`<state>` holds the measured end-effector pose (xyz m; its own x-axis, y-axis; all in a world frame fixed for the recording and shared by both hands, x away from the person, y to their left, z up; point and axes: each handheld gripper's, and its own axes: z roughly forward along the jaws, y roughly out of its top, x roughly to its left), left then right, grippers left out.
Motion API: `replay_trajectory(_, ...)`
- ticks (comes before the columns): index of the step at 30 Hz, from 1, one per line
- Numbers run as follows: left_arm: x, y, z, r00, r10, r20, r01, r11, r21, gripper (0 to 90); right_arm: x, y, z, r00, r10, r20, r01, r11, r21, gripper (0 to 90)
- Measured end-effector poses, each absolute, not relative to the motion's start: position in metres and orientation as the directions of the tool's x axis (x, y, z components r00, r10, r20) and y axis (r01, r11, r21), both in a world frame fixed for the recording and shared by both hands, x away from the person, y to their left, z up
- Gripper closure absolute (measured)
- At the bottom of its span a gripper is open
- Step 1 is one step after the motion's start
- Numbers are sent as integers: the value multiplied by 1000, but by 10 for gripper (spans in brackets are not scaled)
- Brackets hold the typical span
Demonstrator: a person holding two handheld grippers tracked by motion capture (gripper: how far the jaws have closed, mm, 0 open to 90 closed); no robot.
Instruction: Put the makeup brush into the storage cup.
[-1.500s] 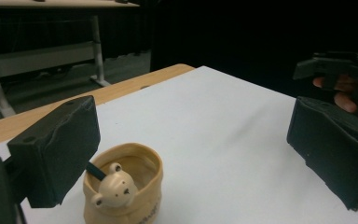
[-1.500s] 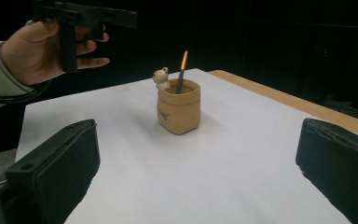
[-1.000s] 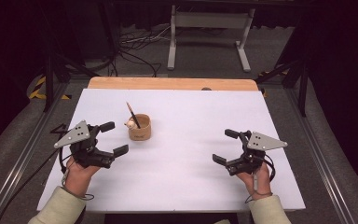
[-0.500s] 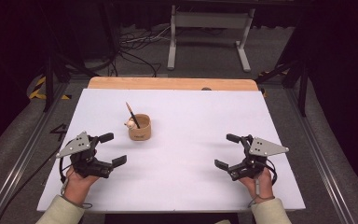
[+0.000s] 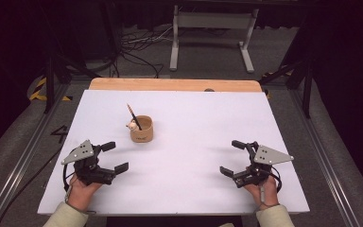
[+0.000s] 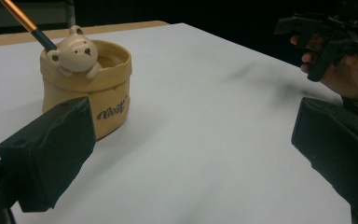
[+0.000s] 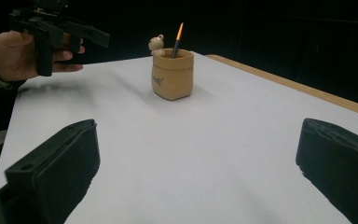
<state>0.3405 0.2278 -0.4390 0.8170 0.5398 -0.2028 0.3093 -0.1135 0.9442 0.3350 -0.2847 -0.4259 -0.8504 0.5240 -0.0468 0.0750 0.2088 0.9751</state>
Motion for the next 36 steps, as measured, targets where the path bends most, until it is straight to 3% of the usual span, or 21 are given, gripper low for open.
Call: replay_trajectory(36, 341, 226, -457, 809, 546, -216, 322, -105, 941, 5, 333, -281, -448, -831, 556, -14, 123, 208, 970, 0)
